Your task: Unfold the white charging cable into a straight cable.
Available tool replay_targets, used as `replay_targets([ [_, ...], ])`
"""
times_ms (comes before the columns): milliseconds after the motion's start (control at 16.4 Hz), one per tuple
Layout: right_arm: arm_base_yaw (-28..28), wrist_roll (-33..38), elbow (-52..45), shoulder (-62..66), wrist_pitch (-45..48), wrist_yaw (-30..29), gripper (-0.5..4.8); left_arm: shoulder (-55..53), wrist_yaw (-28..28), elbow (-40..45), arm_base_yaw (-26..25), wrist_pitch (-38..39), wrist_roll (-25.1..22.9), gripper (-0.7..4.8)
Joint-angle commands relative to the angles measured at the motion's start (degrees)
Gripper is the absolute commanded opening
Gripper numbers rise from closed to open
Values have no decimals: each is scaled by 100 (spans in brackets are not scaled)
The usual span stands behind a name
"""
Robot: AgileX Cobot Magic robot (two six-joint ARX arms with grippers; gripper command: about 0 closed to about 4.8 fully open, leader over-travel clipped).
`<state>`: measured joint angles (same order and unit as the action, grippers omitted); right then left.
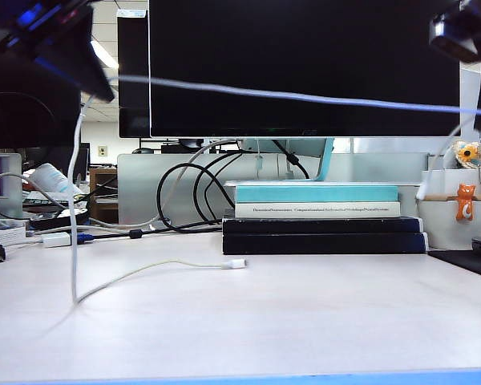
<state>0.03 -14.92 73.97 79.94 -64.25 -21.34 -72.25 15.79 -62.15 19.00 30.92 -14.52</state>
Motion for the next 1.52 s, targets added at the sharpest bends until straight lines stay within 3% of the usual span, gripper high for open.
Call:
replay_targets([
  [61, -33, 103, -63, -35, 343, 223, -5, 9, 11, 129, -48, 87, 4, 415],
  [122, -33, 192, -61, -37, 509, 212, -5, 11, 127, 168, -46, 94, 76, 479],
  [183, -33, 306, -61, -57, 699, 216, -3, 11, 234, 195, -46, 122, 186, 479],
  [305, -35, 474, -61, -131, 1075, 238, 52, 42, 197, 195, -46, 105, 352, 479],
  [366, -35, 575, -61, -190, 1285, 234, 104, 98, 57, 195, -46, 20, 343, 479],
  [548, -35, 595, -61, -286, 1401, 238, 140, 442, -411, 216, -46, -422, 243, 479],
  [609, -35, 597, -66, -284, 1340, 299, 236, 623, -426, 317, -46, -706, 291, 479],
  [670, -42, 643, -68, -286, 1298, 627, 405, 979, -476, 570, -46, -1156, 297, 479],
  [853, -61, 684, -90, -494, 1644, 728, 413, 1759, -586, 1207, -46, -1895, 297, 479],
  [1036, -96, 894, -219, -1062, 2540, 599, 363, 2361, -1086, 1733, -46, -2116, 195, 479],
  [1219, -118, 931, -452, -1696, 3248, 640, 350, 2791, -1196, 2059, -50, -2181, 118, 479],
  [1341, -120, 981, -1130, -2564, 4151, 706, 261, 3237, -1189, 2306, -203, -2411, 188, 456],
  [1523, -120, 1106, -2070, -3541, 5073, 1200, 241, 3746, -990, 2610, -691, -2684, 450, 455],
])
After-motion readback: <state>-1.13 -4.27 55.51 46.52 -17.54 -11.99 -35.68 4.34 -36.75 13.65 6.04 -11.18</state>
